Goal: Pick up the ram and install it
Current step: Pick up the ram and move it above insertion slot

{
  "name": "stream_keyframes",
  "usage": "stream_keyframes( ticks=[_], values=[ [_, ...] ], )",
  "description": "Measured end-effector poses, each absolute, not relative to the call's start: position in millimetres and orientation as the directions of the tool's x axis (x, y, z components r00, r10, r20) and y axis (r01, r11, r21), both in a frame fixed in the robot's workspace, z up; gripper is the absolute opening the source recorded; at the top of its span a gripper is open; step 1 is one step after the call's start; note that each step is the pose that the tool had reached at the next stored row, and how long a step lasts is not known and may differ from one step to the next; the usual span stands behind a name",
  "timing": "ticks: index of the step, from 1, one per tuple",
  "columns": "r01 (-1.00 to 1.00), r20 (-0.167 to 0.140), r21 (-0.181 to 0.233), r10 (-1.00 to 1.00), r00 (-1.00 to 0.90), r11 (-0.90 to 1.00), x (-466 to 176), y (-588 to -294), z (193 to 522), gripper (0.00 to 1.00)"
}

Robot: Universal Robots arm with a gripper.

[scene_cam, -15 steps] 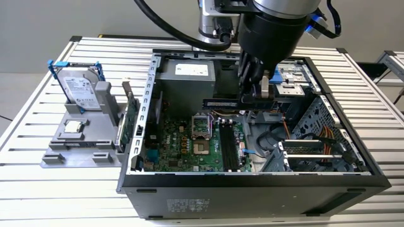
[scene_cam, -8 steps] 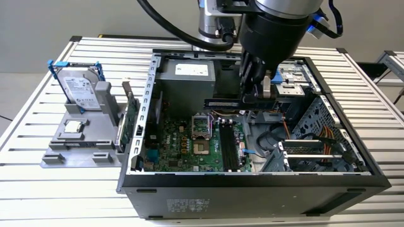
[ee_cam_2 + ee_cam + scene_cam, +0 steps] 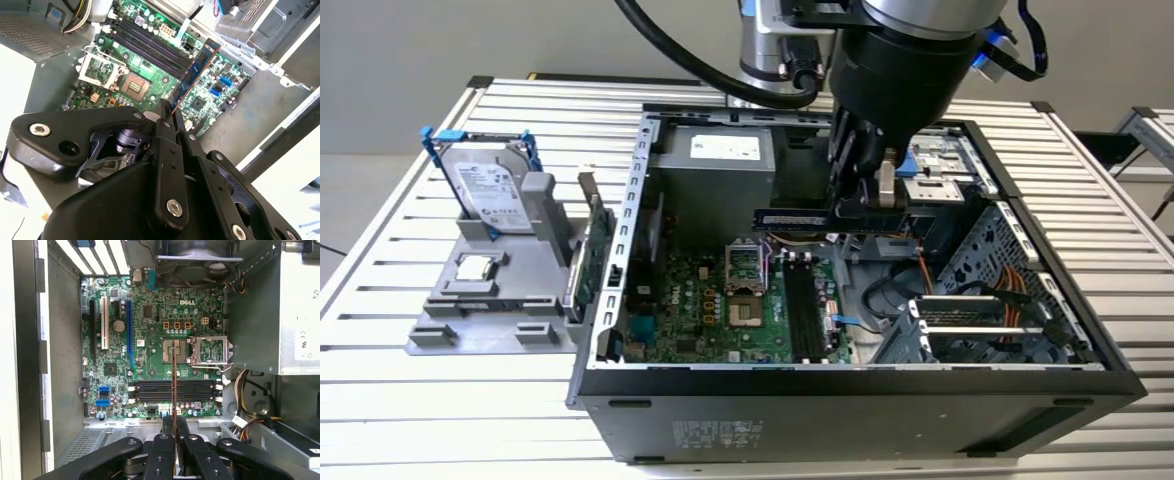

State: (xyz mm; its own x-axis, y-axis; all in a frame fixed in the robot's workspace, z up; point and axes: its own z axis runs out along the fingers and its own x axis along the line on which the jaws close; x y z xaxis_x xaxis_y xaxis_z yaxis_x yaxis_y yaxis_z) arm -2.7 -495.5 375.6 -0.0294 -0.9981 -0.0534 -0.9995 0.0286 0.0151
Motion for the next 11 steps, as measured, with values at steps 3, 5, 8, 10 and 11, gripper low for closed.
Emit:
stream_keyframes(
  ticks=[3, 5, 8, 10, 11],
  values=[
    [-0.999, -0.053, 0.015, -0.998, -0.029, 0.028, -1.7, -495.5, 375.6, 0.00],
    [-0.999, -0.053, 0.015, -0.998, -0.029, 0.029, 0.3, -495.4, 375.6, 0.00],
    [-0.999, -0.053, 0.015, -0.998, -0.029, 0.029, 3.3, -495.4, 375.5, 0.00],
    [-0.999, -0.053, 0.015, -0.998, -0.029, 0.029, 4.9, -495.4, 375.6, 0.00],
    [-0.999, -0.053, 0.015, -0.998, -0.029, 0.029, 5.5, -495.4, 375.6, 0.00]
  ],
)
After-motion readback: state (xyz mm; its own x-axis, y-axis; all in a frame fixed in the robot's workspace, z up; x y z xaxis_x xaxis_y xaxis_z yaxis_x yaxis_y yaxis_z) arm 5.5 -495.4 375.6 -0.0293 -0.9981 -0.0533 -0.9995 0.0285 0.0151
